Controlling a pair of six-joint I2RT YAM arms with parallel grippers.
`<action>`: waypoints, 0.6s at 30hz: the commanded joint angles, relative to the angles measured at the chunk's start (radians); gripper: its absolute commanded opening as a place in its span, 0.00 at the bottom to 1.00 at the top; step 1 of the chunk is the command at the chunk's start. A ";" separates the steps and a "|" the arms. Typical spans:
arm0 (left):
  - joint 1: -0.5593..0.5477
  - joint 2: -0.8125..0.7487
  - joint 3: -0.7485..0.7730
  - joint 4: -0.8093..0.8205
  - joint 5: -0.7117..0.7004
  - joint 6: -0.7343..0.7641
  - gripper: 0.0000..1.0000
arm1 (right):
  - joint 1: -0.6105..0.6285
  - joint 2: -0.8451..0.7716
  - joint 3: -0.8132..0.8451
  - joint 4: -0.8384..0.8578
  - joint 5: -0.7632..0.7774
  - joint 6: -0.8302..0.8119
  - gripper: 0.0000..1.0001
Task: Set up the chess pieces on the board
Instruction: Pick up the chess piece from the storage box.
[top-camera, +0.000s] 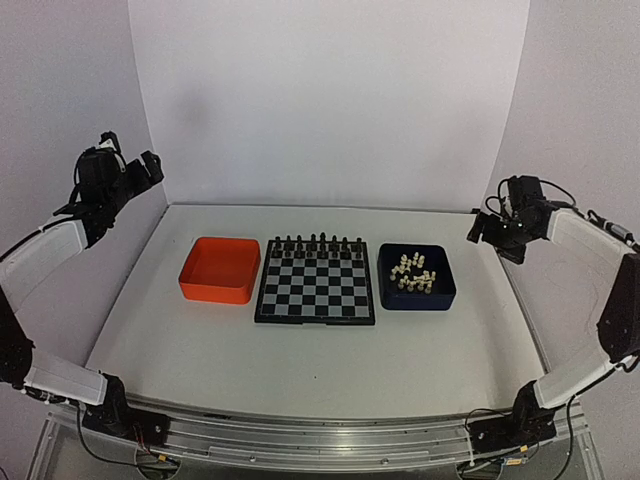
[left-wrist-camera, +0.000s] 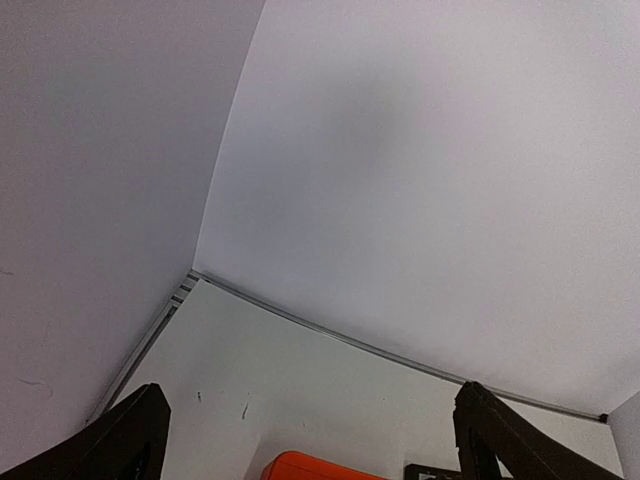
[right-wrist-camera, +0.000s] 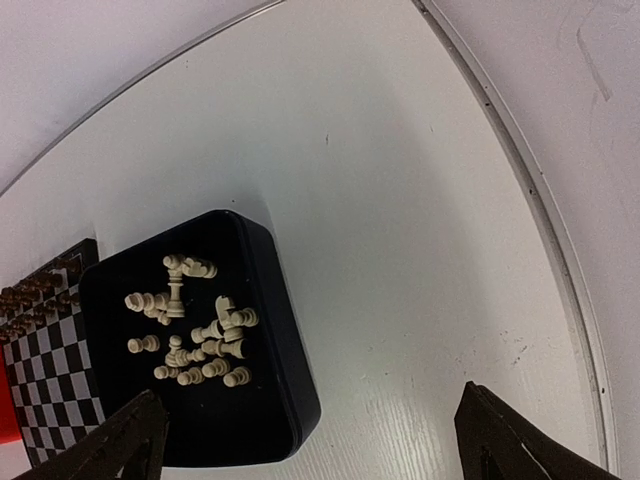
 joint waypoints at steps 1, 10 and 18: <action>0.000 0.026 0.037 0.071 -0.003 -0.007 1.00 | 0.013 0.040 0.095 0.003 -0.124 0.003 0.98; -0.001 0.073 0.013 0.172 0.001 -0.043 1.00 | 0.235 0.268 0.309 -0.075 -0.018 -0.090 0.98; -0.001 0.127 0.009 0.212 0.007 -0.057 1.00 | 0.353 0.492 0.481 -0.152 0.130 -0.113 0.83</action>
